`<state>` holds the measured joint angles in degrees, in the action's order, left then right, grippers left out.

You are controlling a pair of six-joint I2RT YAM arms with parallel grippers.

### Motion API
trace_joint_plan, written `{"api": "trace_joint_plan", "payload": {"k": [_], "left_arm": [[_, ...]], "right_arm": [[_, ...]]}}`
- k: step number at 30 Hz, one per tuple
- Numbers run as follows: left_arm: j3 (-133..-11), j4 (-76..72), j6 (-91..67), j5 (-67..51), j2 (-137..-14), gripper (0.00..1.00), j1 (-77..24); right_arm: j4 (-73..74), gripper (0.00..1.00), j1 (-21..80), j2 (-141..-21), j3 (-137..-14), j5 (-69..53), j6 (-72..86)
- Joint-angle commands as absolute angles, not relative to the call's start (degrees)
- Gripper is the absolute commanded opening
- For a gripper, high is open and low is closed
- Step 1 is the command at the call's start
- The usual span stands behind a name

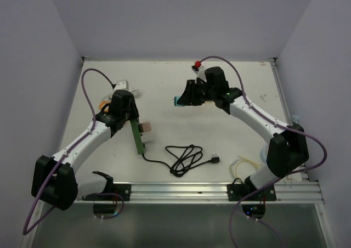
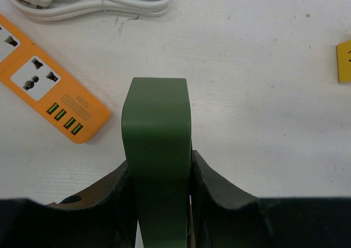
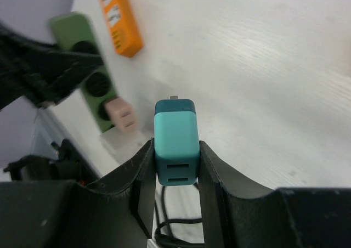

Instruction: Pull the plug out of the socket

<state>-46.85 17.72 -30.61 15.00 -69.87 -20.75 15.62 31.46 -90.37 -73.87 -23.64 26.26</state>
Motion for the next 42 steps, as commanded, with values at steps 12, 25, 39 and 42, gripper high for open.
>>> {"api": "trace_joint_plan", "payload": {"k": [12,25,39,42], "left_arm": [[-48.78,12.92,-28.57,7.39,-65.66,0.00,-21.01],[-47.46,13.01,-27.69,5.80,-62.93,0.00,-21.01],[-47.72,12.39,-27.25,3.96,-62.84,0.00,-21.01],[-47.64,12.13,-27.33,3.43,-62.93,0.00,-21.01]], "right_arm": [[-9.13,0.00,2.82,-88.59,-47.99,-19.43,50.61],[-25.30,0.15,1.41,-103.52,-49.92,-15.73,54.40],[-7.41,0.93,0.97,-99.07,-53.52,-7.75,46.77],[-0.18,0.95,1.14,-96.34,-55.02,-2.47,43.96]]}}
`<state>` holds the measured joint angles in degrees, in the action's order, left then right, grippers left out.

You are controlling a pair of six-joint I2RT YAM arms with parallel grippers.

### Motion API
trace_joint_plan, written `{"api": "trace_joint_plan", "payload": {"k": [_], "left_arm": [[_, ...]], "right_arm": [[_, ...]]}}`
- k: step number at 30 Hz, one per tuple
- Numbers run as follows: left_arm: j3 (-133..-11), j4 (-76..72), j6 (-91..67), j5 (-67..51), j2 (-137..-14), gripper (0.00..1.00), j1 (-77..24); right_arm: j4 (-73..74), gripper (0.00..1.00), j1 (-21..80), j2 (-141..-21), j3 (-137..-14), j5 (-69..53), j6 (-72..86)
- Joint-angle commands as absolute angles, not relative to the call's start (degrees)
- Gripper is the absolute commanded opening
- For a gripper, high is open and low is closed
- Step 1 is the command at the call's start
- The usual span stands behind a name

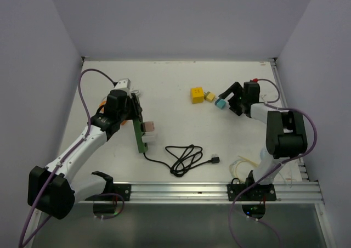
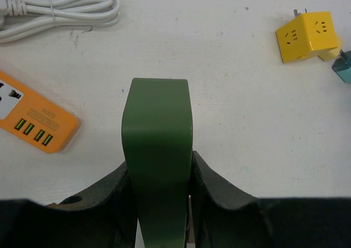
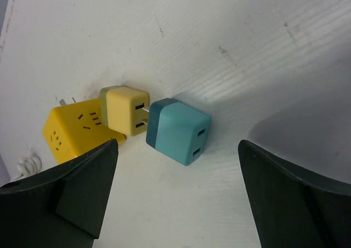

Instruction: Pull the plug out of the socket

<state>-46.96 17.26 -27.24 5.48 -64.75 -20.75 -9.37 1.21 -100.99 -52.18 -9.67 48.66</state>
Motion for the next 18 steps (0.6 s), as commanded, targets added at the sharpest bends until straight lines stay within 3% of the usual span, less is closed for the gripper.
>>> {"api": "trace_joint_plan", "payload": {"k": [1,8,18], "left_arm": [[-47.55,11.95,-27.33,3.25,-62.93,0.00,-21.01],[-47.46,10.99,-27.51,2.55,-63.72,0.00,-21.01],[-48.25,10.29,-27.07,0.97,-63.37,0.00,-21.01]], "right_arm": [[2.43,0.95,1.23,-94.41,-55.02,-1.33,43.16],[4.57,0.98,8.43,-86.40,-55.63,-2.28,34.99],[2.82,0.99,28.64,-83.05,-60.20,-17.20,30.23]]}}
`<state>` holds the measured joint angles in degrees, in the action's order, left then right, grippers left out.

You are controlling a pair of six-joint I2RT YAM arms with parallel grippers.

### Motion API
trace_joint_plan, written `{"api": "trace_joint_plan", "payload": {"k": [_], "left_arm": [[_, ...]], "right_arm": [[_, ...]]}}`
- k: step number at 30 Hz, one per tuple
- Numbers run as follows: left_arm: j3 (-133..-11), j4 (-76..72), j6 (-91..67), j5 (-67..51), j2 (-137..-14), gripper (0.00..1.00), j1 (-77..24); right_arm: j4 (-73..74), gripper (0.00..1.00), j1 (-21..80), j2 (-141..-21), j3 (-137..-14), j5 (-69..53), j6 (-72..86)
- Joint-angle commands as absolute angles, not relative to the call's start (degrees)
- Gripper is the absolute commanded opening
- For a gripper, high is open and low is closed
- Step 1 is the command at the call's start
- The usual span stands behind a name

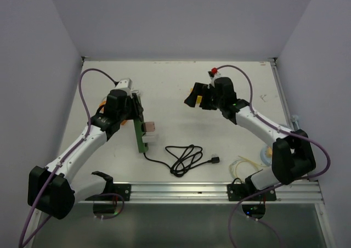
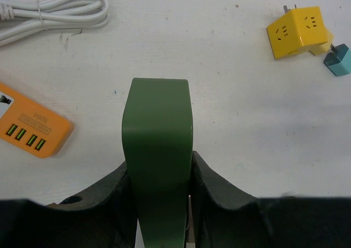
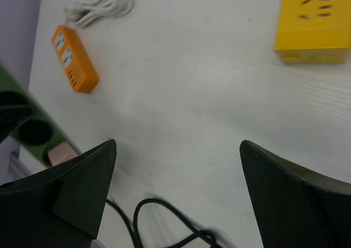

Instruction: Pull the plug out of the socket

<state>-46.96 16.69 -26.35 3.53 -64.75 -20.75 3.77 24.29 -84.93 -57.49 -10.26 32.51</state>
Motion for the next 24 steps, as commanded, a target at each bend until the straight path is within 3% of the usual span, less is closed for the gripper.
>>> {"api": "trace_joint_plan", "payload": {"k": [1,13,24], "left_arm": [[-48.25,10.20,-27.16,0.79,-63.28,0.00,-21.01],[-48.34,10.90,-28.56,0.26,-62.23,0.00,-21.01],[-47.11,10.28,-30.23,0.26,-60.29,0.00,-21.01]], "right_arm": [[1.42,0.99,29.87,-83.23,-60.47,-17.92,30.67],[-2.02,0.94,45.35,-91.92,-66.70,-17.75,30.67],[-1.58,0.77,49.75,-99.75,-71.98,-20.30,29.44]]}}
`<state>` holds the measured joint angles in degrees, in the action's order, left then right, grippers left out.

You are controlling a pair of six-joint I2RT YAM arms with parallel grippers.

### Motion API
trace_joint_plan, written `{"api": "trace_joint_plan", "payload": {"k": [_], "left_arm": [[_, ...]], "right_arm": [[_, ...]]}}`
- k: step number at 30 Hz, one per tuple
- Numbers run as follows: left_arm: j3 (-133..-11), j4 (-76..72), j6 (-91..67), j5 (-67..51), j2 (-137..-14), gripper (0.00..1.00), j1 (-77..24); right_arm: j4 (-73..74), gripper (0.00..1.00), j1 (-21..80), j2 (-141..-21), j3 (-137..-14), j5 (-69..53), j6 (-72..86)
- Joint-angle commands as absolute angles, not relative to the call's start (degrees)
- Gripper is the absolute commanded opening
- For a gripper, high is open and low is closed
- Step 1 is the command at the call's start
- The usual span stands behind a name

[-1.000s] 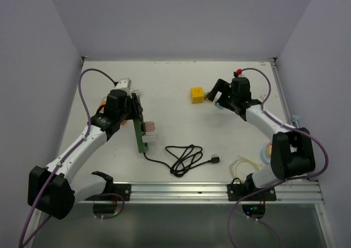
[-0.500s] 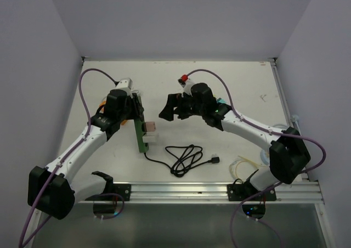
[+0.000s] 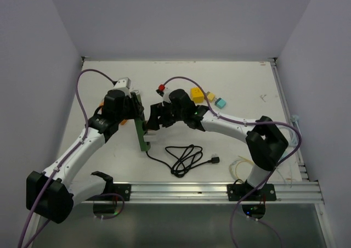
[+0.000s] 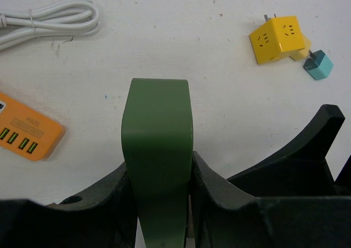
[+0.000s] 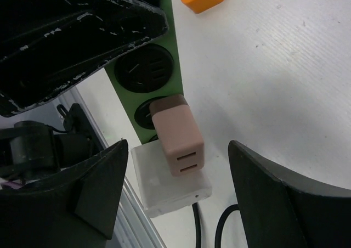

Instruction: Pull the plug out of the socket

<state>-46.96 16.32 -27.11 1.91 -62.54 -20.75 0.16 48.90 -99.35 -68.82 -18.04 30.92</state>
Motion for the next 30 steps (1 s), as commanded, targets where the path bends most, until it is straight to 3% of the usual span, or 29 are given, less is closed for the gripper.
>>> {"api": "trace_joint_plan", "payload": {"k": [1,9,12,15,16,18,20,30], "left_arm": [[-47.11,10.02,-30.32,0.26,-60.29,0.00,-21.01],[-47.02,9.05,-30.85,-1.67,-59.50,0.00,-21.01],[-47.11,8.79,-30.94,-2.02,-59.41,0.00,-21.01],[-47.02,8.70,-30.94,-2.11,-59.33,0.00,-21.01],[-46.93,8.88,-30.94,-2.20,-59.41,0.00,-21.01],[-46.85,9.05,-30.67,-2.37,-59.41,0.00,-21.01],[-46.32,9.23,-30.33,-2.55,-59.33,0.07,-21.01],[-44.56,10.54,-29.80,-2.20,-58.01,0.75,-21.01]], "right_arm": [[-1.58,0.74,49.92,-100.10,-72.24,-20.39,29.53],[-1.76,0.61,50.36,-102.39,-72.33,-20.22,28.13],[-1.67,0.48,50.36,-102.74,-72.16,-20.13,27.77],[-1.50,0.26,50.36,-102.31,-71.81,-20.04,27.33],[-1.23,0.13,50.45,-101.78,-71.81,-19.87,27.07],[-0.53,0.00,50.36,-101.25,-72.07,-19.43,26.19],[-0.18,0.00,50.36,-100.29,-72.42,-19.16,25.58],[2.55,0.00,50.27,-97.39,-73.21,-17.05,25.14]]}}
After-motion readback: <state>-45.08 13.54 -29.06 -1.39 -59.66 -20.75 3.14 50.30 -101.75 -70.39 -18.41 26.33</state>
